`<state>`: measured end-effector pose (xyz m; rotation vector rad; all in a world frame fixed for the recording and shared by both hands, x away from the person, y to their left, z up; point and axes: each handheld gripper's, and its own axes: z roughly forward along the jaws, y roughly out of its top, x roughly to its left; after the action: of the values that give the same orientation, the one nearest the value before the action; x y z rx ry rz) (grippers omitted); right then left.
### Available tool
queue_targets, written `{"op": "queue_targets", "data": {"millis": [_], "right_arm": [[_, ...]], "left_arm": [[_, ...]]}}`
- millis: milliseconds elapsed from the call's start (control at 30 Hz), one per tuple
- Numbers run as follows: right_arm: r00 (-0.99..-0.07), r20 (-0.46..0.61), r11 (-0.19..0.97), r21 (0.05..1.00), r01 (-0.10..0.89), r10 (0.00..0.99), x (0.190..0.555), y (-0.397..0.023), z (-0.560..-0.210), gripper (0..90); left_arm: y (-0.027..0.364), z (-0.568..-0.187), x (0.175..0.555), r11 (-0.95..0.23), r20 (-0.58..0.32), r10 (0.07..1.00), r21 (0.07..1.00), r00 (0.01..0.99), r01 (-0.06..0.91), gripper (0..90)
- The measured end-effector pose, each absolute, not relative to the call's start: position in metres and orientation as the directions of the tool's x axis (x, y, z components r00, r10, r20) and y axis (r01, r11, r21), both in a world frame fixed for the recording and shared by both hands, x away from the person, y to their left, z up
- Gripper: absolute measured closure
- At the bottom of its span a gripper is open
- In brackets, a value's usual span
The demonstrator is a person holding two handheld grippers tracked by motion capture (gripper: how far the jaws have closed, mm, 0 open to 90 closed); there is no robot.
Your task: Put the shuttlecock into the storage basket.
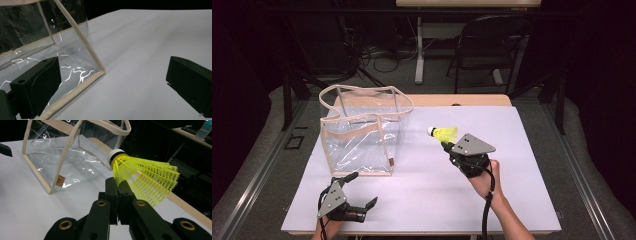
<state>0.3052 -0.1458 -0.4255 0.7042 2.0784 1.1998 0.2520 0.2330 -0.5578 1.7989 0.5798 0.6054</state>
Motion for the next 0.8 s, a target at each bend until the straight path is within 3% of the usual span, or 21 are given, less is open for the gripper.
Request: {"op": "queue_targets", "data": {"millis": [800], "right_arm": [[-0.66,-0.265,0.438,0.893,0.107,0.703,0.314,-0.139,-0.413,89.0]], "left_arm": [[0.234,-0.558,0.252,-0.284,0.122,0.65,0.954,0.75,0.091,0.0]]}}
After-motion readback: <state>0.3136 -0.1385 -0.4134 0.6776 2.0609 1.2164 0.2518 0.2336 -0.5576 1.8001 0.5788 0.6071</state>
